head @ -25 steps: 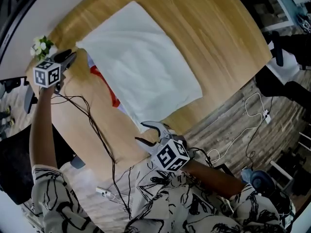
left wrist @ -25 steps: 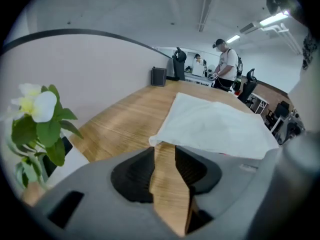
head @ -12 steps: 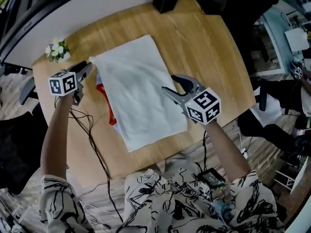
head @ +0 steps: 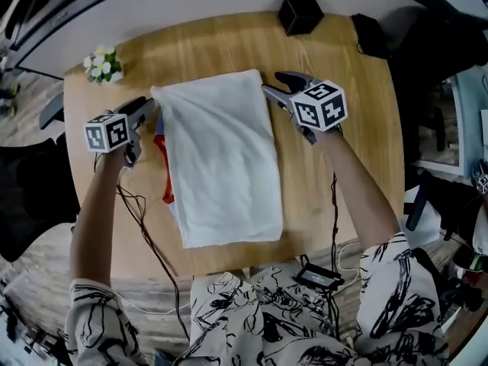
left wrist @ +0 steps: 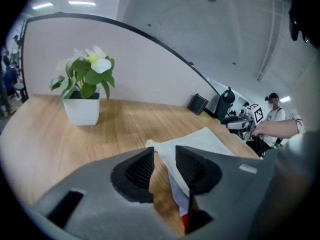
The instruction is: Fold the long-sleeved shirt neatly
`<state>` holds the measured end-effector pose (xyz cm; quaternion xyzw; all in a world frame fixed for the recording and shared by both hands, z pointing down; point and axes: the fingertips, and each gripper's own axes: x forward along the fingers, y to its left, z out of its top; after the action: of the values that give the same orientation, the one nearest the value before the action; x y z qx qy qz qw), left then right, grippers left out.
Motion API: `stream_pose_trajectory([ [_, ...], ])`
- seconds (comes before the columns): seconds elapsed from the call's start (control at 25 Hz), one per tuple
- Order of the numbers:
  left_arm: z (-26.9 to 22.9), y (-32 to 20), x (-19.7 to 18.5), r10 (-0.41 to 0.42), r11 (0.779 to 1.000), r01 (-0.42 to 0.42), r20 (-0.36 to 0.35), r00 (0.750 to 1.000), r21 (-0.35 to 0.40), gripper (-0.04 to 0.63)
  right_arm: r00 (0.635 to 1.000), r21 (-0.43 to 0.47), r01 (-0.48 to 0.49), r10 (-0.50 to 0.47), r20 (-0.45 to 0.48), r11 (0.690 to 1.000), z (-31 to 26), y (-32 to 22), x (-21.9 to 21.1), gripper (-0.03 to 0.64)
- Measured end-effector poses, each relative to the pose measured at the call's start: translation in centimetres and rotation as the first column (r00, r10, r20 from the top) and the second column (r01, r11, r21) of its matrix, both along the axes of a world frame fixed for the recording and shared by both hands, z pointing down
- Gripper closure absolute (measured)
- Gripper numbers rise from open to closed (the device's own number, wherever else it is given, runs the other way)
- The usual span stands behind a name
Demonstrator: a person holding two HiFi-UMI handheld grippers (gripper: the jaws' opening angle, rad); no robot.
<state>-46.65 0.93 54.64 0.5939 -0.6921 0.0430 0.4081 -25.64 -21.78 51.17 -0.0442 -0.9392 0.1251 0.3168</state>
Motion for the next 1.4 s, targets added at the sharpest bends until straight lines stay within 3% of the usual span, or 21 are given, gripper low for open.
stream_pose_trajectory([
  [0.16, 0.0, -1.0, -0.5, -0.053, 0.998, 0.056, -0.087, 0.995, 0.037, 0.451, 0.997, -0.047, 0.081, -0.082, -0.010, 0.996, 2.1, -0.9, -3.7, 0.399],
  [0.32, 0.8, -1.9, -0.2, -0.075, 0.996, 0.080, -0.130, 0.989, 0.035, 0.449, 0.989, -0.126, 0.131, -0.138, -0.052, 0.983, 4.0, -0.9, -5.1, 0.414],
  [0.56, 1.5, -2.6, 0.2, -0.093, 0.993, 0.105, -0.190, 0.977, 0.056, 0.459, 0.980, -0.147, 0.113, -0.135, -0.147, 0.983, 6.7, -1.3, -5.4, 0.472],
  [0.72, 2.1, -2.1, 0.0, -0.101, 0.994, 0.107, -0.186, 0.977, 0.024, 0.502, 0.970, -0.090, 0.135, -0.150, -0.191, 0.987, 7.5, -0.9, -5.7, 0.584],
  [0.8, 2.5, -1.9, 0.0, -0.096, 0.995, 0.095, -0.179, 0.979, -0.015, 0.575, 0.968, -0.060, 0.137, -0.147, -0.203, 0.989, 7.5, -1.1, -5.5, 0.592],
  [1.0, 3.4, -0.5, 0.3, -0.077, 0.989, 0.059, -0.134, 0.988, -0.133, 0.578, 0.979, -0.066, 0.020, -0.033, -0.201, 0.998, 7.2, -2.9, -4.7, 0.592],
  [1.16, 3.2, -0.8, -0.3, -0.105, 0.988, 0.095, -0.076, 0.992, -0.124, 0.577, 0.974, 0.010, 0.017, -0.015, -0.224, 1.000, 7.9, -2.8, -4.6, 0.591],
  [1.24, 2.2, -1.4, -1.1, -0.135, 0.987, 0.135, 0.009, 0.991, -0.083, 0.567, 0.977, 0.051, 0.002, 0.009, -0.214, 0.999, 7.6, -3.0, -4.7, 0.584],
  [1.32, 0.7, -1.0, -2.2, -0.196, 0.980, 0.198, 0.079, 0.978, -0.032, 0.540, 0.980, 0.081, -0.014, 0.029, -0.195, 0.997, 7.0, -3.3, -4.3, 0.537],
  [1.4, -0.6, -0.1, -2.1, -0.218, 0.976, 0.218, 0.076, 0.973, 0.007, 0.519, 0.985, 0.079, -0.026, 0.039, -0.166, 0.997, 6.0, -3.4, -3.3, 0.511],
])
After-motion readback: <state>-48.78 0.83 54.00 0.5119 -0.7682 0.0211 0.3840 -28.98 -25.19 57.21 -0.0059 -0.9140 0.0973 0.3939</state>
